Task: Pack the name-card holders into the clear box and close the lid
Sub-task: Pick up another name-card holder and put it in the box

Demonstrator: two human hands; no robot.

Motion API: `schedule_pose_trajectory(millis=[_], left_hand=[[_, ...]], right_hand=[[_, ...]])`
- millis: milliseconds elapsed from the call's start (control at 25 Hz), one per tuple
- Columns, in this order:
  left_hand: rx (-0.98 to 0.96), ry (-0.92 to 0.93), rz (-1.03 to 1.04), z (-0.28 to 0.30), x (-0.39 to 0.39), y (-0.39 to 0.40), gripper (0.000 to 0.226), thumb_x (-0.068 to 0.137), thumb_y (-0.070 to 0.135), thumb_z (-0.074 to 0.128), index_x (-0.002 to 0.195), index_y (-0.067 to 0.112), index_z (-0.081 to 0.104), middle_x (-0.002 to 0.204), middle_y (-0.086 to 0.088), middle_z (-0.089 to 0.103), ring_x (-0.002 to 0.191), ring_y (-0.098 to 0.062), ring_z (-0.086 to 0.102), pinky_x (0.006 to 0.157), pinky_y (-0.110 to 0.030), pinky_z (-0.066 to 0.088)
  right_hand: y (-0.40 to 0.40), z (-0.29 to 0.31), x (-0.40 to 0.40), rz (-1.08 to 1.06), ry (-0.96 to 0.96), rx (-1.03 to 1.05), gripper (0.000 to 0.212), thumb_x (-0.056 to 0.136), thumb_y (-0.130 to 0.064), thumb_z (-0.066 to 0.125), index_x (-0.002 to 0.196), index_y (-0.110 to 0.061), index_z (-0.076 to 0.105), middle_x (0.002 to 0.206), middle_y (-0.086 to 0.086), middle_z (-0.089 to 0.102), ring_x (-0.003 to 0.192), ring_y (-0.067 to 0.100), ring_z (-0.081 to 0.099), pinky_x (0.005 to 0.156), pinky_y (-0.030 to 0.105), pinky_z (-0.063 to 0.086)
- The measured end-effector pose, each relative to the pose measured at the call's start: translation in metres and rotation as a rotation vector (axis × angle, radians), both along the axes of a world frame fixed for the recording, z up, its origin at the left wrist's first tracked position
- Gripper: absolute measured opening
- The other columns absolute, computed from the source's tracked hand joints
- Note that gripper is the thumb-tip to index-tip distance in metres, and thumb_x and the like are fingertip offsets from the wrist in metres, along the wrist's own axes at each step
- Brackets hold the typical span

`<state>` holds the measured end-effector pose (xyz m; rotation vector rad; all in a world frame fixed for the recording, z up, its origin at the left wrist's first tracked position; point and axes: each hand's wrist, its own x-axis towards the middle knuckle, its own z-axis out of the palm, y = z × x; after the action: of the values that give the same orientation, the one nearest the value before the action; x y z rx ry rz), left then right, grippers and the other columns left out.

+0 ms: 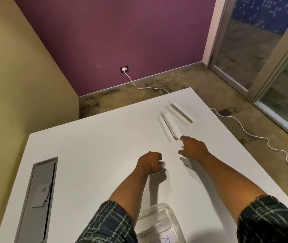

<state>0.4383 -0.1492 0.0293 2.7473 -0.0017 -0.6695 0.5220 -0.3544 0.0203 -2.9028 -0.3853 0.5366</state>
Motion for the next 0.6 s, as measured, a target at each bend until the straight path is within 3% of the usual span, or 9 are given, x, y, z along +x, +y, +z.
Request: schedule_pose_trajectory(millis=[320, 600], left_hand=[[-0.216, 0.047, 0.195, -0.029, 0.070, -0.024, 0.060, 0.098, 0.038, 0.053, 0.154, 0.019, 0.041, 0.155, -0.004, 0.048, 0.142, -0.024, 0.045, 0.113, -0.036, 0.040], [-0.337, 0.055, 0.283, -0.062, 0.113, -0.036, 0.070, 0.097, 0.032, 0.059, 0.157, 0.011, 0.031, 0.156, -0.009, 0.046, 0.144, -0.028, 0.043, 0.114, -0.030, 0.034]], right_hand=[[-0.011, -0.037, 0.063, -0.033, -0.004, -0.016, 0.049, 0.091, -0.042, 0.063, 0.131, -0.018, 0.047, 0.126, -0.001, 0.064, 0.116, 0.024, 0.062, 0.093, 0.039, 0.052], [-0.004, -0.073, 0.090, 0.041, -0.101, 0.017, 0.040, 0.092, -0.050, 0.058, 0.119, -0.021, 0.051, 0.116, -0.005, 0.066, 0.109, 0.023, 0.064, 0.081, 0.035, 0.050]])
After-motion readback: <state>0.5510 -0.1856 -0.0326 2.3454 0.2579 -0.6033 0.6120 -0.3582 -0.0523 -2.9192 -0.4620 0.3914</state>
